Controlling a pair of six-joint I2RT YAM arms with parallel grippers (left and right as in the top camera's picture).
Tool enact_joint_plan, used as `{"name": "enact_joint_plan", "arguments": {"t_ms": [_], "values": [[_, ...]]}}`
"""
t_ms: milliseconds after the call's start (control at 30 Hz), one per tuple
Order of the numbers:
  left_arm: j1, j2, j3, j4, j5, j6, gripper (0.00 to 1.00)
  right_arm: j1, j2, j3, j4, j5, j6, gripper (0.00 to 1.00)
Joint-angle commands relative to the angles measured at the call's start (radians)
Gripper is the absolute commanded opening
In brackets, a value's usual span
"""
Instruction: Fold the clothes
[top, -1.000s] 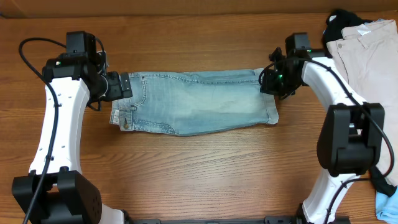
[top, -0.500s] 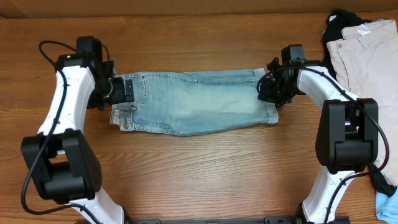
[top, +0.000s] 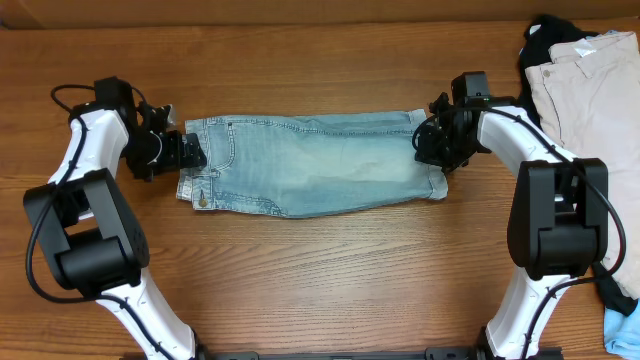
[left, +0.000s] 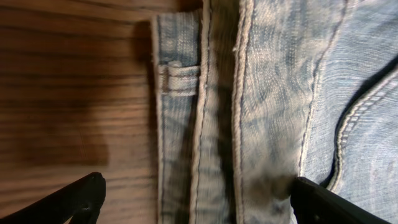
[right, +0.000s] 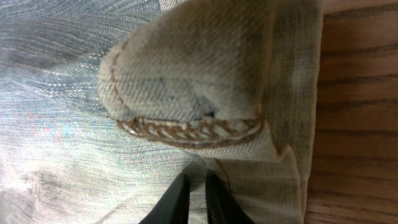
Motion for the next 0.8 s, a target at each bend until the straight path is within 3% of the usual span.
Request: {"name": "enact_joint_plan", "arguments": {"t_ms": [0,200,267,367,433,500,567,767], "values": [[-0.011,0.045,-0.004,0.010,0.074,0.035,0.96,-0.001,0.022,-0.032,-0.027,0.096,0.006,0.14],[-0.036,0.105,-0.004,0.037,0.075,0.018,0.93,-0.001,0.022,-0.032,-0.025,0.096,0.008,0.14],[-0.041,0.119,-0.004,0.041,0.076,0.002,0.77,-0.001,0.022,-0.032,-0.026,0.096,0.008,0.14],[-0.046,0.124,-0.004,0.041,0.076,-0.018,0.38,-0.001,0.022,-0.032,-0.027,0.096,0.008,0.14],[-0.052,0.124,-0.004,0.041,0.075,-0.017,0.25,-0.001,0.022,-0.032,-0.027,0.096,0.008,0.14],[-0.060,0.124,-0.004,0.042,0.075,-0.017,0.23,-0.001,0.022,-0.032,-0.027,0.096,0.008,0.14],[-0.061,0.124,-0.004,0.042,0.074,-0.024,0.05,-0.001,0.022,-0.032,-0.027,0.095,0.008,0.14],[-0.027,0.122,0.098,-0.082,0.071,-0.041,0.04,-0.001,0.022,-0.031,-0.043,0.019,0.008,0.12]]}}
